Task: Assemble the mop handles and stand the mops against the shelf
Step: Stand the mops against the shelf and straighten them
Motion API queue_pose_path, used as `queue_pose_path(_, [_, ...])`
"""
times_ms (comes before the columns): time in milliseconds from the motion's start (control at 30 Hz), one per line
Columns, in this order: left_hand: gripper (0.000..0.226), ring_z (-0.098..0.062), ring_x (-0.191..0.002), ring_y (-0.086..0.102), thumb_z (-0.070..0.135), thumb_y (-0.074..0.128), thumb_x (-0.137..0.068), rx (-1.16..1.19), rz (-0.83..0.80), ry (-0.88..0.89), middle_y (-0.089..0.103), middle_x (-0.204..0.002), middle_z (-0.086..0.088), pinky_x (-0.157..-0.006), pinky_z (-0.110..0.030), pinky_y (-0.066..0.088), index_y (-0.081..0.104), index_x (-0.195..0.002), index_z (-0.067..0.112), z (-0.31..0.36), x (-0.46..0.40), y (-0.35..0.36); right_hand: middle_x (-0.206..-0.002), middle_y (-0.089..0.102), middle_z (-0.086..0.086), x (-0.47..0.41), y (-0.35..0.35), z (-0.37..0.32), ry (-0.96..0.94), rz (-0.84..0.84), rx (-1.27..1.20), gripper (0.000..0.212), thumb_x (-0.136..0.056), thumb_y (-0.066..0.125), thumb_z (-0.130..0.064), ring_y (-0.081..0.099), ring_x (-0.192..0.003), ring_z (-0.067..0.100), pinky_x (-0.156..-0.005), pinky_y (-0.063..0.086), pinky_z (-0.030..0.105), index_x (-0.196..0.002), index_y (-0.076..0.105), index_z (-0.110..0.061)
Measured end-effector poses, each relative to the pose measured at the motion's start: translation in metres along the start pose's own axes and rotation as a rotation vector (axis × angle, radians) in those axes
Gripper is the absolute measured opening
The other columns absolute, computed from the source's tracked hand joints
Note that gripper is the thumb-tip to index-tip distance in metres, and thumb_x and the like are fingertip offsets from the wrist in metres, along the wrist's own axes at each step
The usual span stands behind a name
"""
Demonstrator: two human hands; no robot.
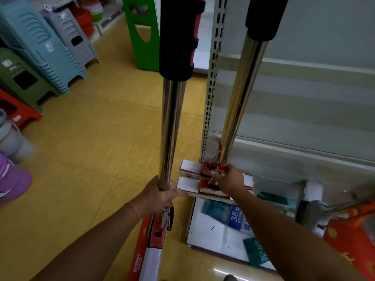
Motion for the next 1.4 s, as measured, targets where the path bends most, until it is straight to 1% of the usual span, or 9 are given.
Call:
queue_pose_path(100, [0.043,-0.012,-0.040,0.036,0.039,0.068,-0.070,-0.025,-0.006,-0.020,0.035,-0.041,0.009,-0.046,-0.021,0.034,0.037,-0.043,0.025,0.001,0.001,0.004,-0.111,0.067,0.010,0.011,-0.006,-0.001,0.021,0.000,0.048,0.040,-0.086,0.068,-0.041,0.062,-0.102,0.028,-0.090,0.052,0.041,-0.116,0.058,-0.016])
queue_pose_path(267, [0.041,-0.013,-0.040,0.037,0.025,0.066,-0.076,-0.022,-0.012,-0.049,0.036,-0.041,0.004,-0.046,-0.021,0.035,0.037,-0.048,0.020,0.006,0.005,0.010,-0.117,0.058,0.014,0.055,-0.006,-0.008,-0.103,0.039,0.152,0.039,-0.083,0.065,-0.024,0.053,-0.110,0.030,-0.092,0.046,0.036,-0.119,0.056,-0.011])
queue_pose_path(367, [0.047,-0.013,-0.040,0.038,0.012,0.067,-0.086,-0.023,-0.032,-0.059,0.037,-0.042,0.001,-0.047,-0.021,0.037,0.038,-0.048,0.018,0.007,0.012,0.012,-0.127,0.055,0.006,0.081,0.009,-0.017,-0.229,-0.131,0.202,0.044,-0.082,0.068,-0.023,0.049,-0.120,0.025,-0.101,0.045,0.035,-0.124,0.056,-0.019])
queue_pose_path(500, [0.048,-0.014,-0.040,0.037,0.004,0.064,-0.089,-0.015,-0.042,-0.077,0.037,-0.044,-0.004,-0.049,-0.022,0.035,0.037,-0.051,0.014,0.008,0.020,0.016,-0.150,0.043,0.004,0.106,0.040,-0.030,-0.360,-0.516,0.224,0.078,-0.079,0.078,-0.032,0.037,-0.138,0.024,-0.113,0.035,0.038,-0.147,0.041,-0.022])
queue_pose_path(700, [0.037,-0.009,-0.040,0.040,0.016,0.065,-0.074,-0.012,-0.113,-0.064,0.041,-0.040,0.004,-0.048,-0.021,0.036,0.039,-0.049,0.010,0.011,0.038,0.022,-0.143,0.049,0.007,0.138,0.077,-0.040,-0.526,-0.724,0.124,0.064,-0.084,0.076,-0.019,0.045,-0.129,0.022,-0.100,0.033,0.024,-0.141,0.046,-0.017])
queue_pose_path(967, [0.033,-0.013,-0.043,0.048,0.012,0.066,-0.074,-0.021,-0.182,-0.094,0.047,-0.044,-0.003,-0.050,-0.019,0.041,0.044,-0.050,0.010,0.015,0.042,0.022,-0.138,0.055,0.010,0.152,0.079,-0.030,-0.558,-0.671,0.164,0.056,-0.092,0.065,-0.028,0.052,-0.124,0.028,-0.103,0.044,0.041,-0.142,0.043,-0.015])
queue_pose_path(1133, [0.026,-0.011,-0.057,0.057,0.011,0.076,-0.071,0.015,-0.103,-0.110,0.058,-0.054,0.003,-0.059,-0.020,0.045,0.060,-0.051,0.019,0.016,0.032,0.033,-0.135,0.054,0.006,0.156,0.068,-0.018,-0.539,-0.563,0.086,0.065,-0.089,0.065,-0.039,0.053,-0.120,0.021,-0.099,0.045,0.035,-0.145,0.036,-0.022])
queue_pose_path(1267, [0.012,-0.009,-0.068,0.064,0.015,0.076,-0.068,0.082,-0.070,-0.122,0.065,-0.064,0.004,-0.067,-0.022,0.048,0.066,-0.062,0.018,0.021,0.025,0.054,-0.114,0.063,-0.001,0.160,0.071,0.000,-0.294,-0.342,0.096,0.058,-0.087,0.062,-0.048,0.061,-0.102,0.016,-0.082,0.047,0.026,-0.134,0.042,-0.019])
queue_pose_path(1400, [0.023,-0.011,-0.066,0.056,-0.003,0.066,-0.074,0.070,-0.074,-0.138,0.059,-0.063,0.006,-0.071,-0.027,0.045,0.059,-0.063,0.015,0.031,0.008,0.078,-0.105,0.066,-0.002,0.158,0.069,0.011,-0.106,-0.216,-0.051,0.033,-0.094,0.054,-0.047,0.064,-0.095,0.014,-0.084,0.053,0.036,-0.116,0.050,-0.023])
Point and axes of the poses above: each hand's wrist, its own x-axis away from the middle knuckle, its own y-axis out of the palm, z = x × y, the point moved 2 cm from there along -x, towards the middle knuckle
